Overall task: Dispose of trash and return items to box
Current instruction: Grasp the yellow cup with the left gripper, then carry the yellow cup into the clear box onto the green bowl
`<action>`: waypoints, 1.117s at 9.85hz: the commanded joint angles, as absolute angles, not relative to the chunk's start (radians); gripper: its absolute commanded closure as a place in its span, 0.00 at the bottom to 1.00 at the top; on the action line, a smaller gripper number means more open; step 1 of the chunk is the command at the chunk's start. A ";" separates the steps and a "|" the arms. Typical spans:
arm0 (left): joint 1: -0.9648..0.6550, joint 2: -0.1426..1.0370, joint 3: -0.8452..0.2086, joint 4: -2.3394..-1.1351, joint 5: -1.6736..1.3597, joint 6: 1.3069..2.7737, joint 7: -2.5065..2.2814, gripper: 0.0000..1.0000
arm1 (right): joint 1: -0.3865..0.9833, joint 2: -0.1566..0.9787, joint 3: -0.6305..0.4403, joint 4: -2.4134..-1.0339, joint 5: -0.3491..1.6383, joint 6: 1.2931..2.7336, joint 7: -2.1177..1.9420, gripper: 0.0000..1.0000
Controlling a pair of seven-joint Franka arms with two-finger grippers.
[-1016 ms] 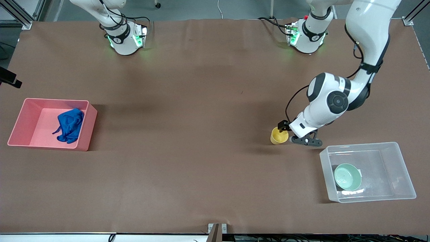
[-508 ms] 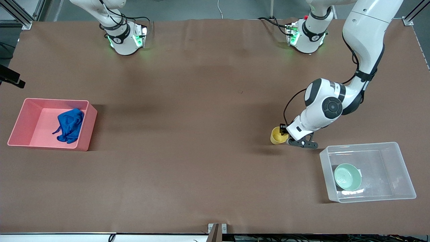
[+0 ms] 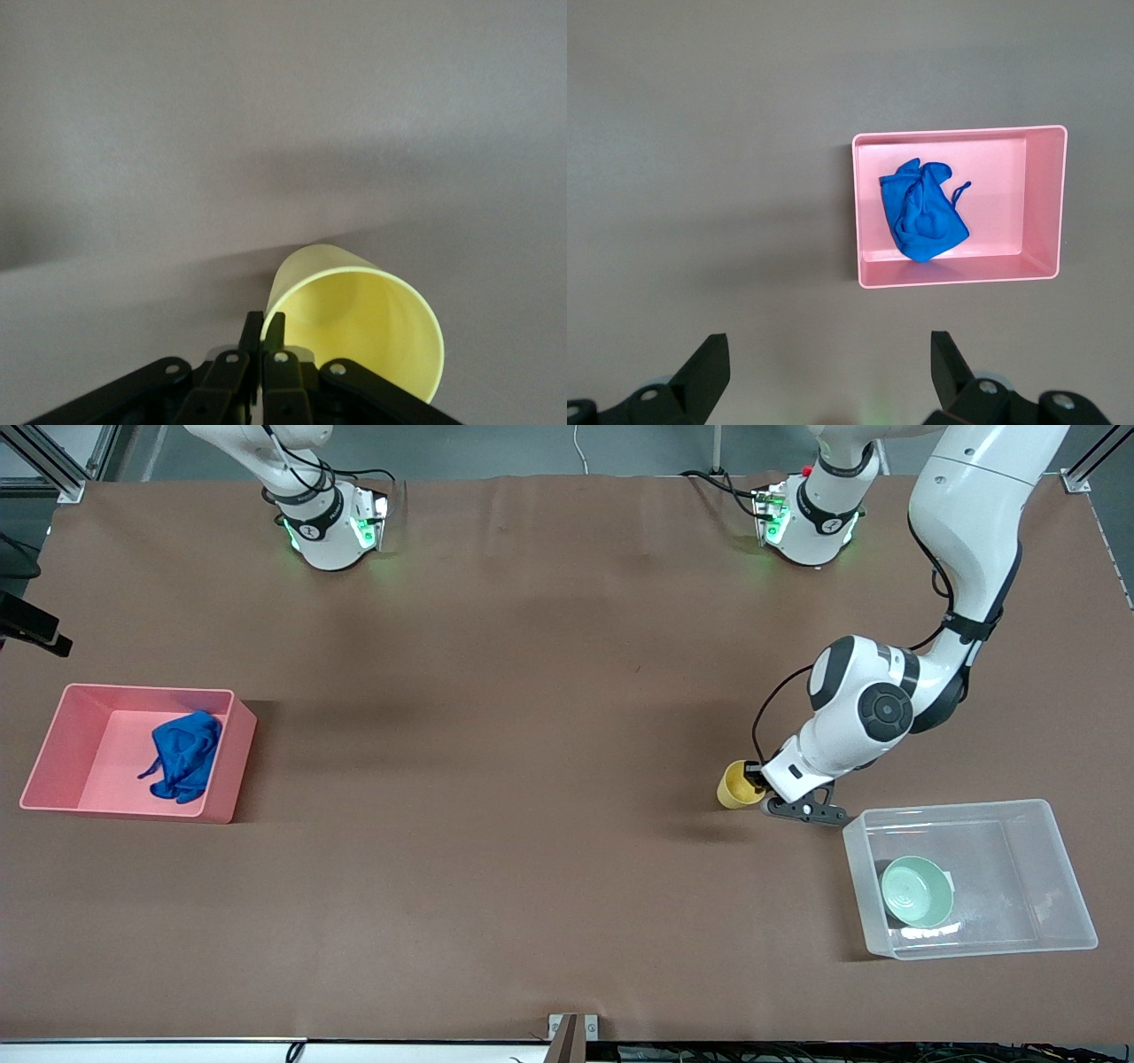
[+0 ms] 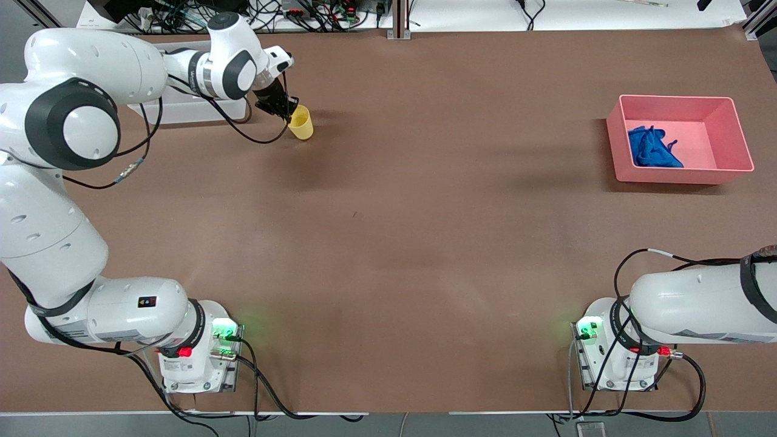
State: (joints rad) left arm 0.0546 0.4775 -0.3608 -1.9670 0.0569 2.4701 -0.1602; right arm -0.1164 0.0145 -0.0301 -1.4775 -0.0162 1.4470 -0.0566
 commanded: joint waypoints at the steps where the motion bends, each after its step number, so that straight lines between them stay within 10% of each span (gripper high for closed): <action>1: 0.072 0.474 -0.364 -1.938 0.084 2.456 -0.164 1.00 | -0.132 -0.008 -0.020 -1.496 -0.008 1.447 -0.069 0.00; 5: 0.204 0.481 -0.359 -1.558 0.089 2.039 0.064 1.00 | -0.132 -0.006 -0.020 -1.496 -0.008 1.447 -0.069 0.00; 11: 0.339 0.707 -0.324 -1.309 0.184 2.035 0.334 1.00 | -0.130 -0.006 -0.020 -1.496 -0.008 1.447 -0.069 0.00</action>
